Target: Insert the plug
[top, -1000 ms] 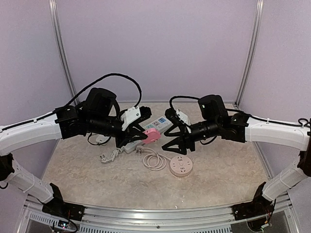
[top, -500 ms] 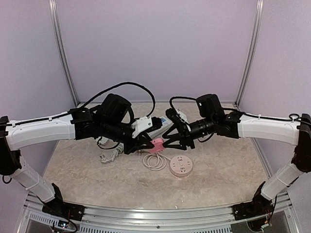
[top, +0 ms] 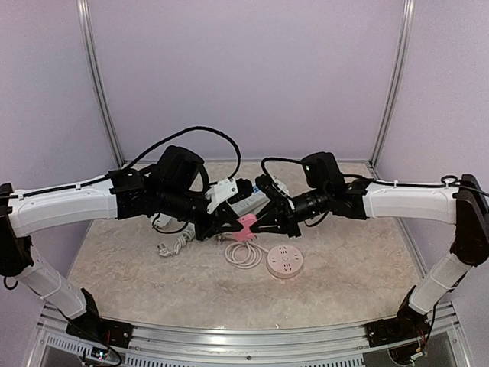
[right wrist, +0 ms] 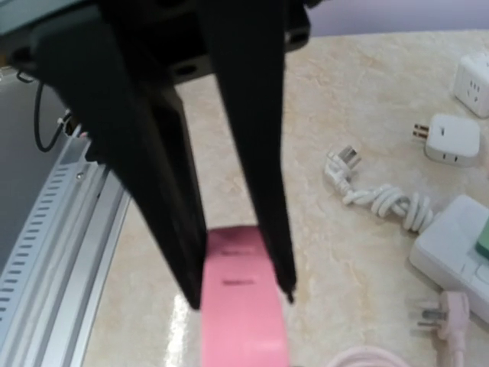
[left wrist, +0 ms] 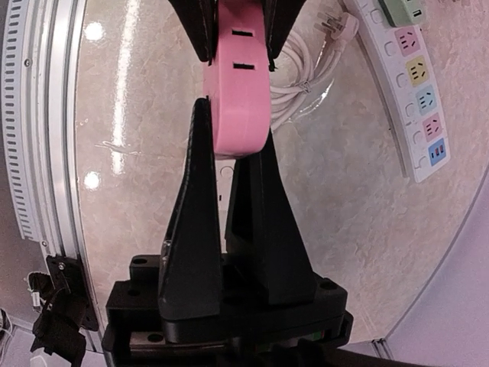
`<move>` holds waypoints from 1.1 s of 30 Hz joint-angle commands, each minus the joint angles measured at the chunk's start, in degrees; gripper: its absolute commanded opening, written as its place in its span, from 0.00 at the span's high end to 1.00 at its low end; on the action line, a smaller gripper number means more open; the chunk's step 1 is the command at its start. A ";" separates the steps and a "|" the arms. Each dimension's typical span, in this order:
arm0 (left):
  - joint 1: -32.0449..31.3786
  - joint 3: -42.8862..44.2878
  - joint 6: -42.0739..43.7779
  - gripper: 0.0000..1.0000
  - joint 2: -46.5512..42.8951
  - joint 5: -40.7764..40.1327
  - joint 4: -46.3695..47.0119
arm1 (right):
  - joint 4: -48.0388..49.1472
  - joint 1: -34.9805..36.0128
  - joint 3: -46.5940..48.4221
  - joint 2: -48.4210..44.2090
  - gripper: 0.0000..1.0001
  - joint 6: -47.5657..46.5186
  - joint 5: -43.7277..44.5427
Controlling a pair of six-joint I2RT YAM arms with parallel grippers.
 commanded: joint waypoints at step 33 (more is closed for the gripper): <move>-0.13 -24.19 -31.74 0.50 3.24 11.18 73.21 | 31.95 -4.74 -21.16 -17.59 1.00 16.31 -4.51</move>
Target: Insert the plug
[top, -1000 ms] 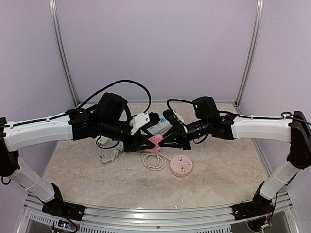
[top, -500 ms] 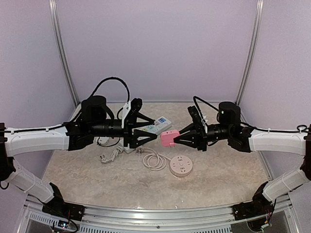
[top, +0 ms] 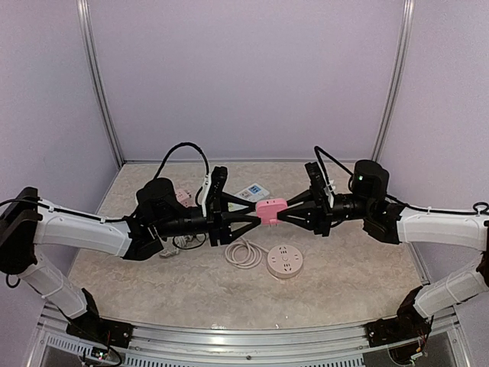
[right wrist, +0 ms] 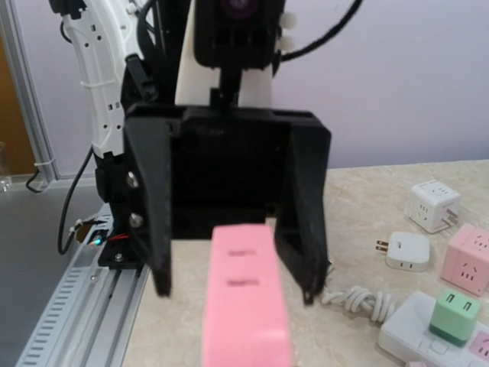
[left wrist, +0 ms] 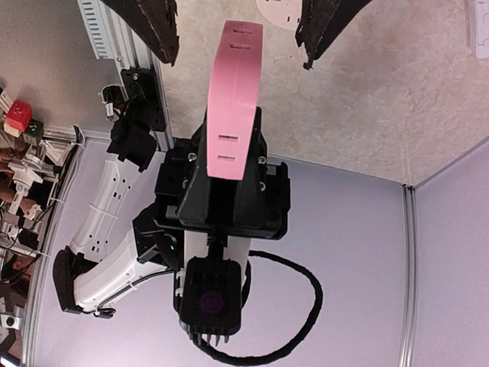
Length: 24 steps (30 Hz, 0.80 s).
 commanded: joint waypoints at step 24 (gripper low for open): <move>-2.29 -5.27 3.75 1.00 -2.01 -16.59 1.70 | -28.00 0.32 2.73 3.39 0.34 21.24 50.76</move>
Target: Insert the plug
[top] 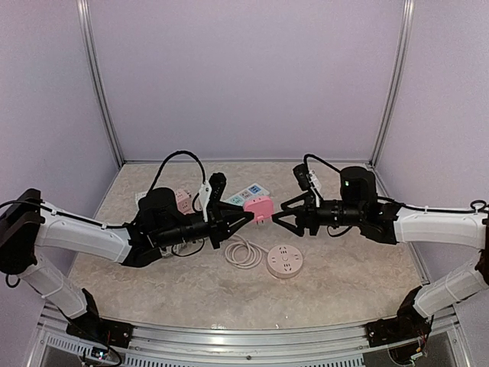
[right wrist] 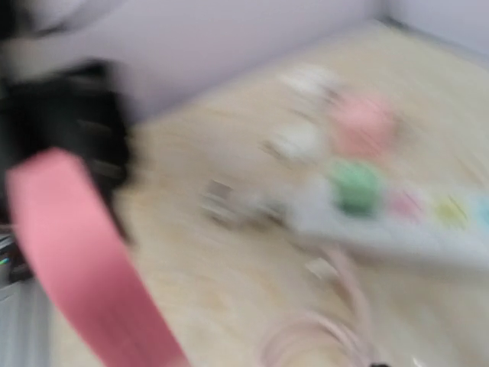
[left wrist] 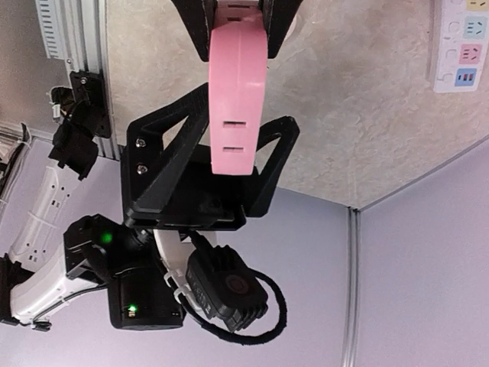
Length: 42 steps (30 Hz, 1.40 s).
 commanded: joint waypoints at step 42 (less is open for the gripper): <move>4.42 -6.68 11.01 1.00 -0.75 27.09 -0.57 | 2.49 13.57 -17.98 -17.98 0.40 -8.96 10.21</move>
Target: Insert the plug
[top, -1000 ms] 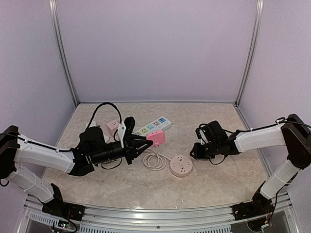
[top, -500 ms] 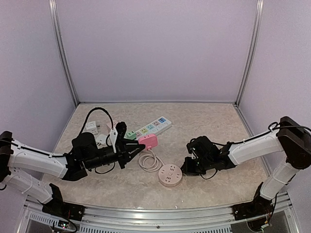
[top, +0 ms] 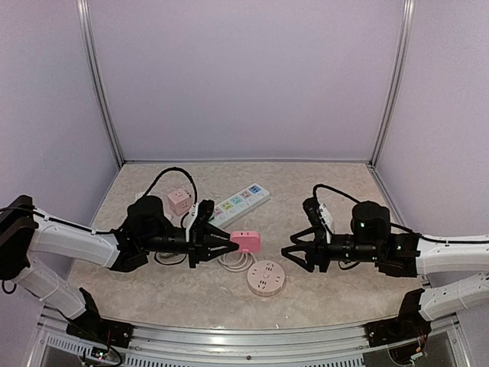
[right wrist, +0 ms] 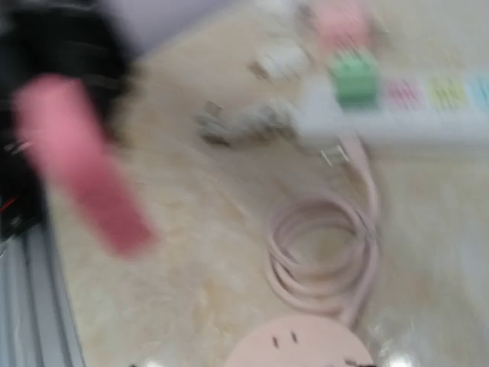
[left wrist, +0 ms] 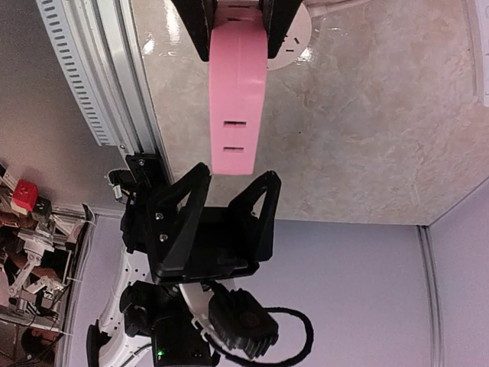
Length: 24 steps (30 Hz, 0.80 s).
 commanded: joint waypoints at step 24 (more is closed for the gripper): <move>-8.53 9.54 6.23 1.00 23.36 -0.66 13.87 | 25.89 -6.22 -11.08 6.05 0.31 -25.69 -24.73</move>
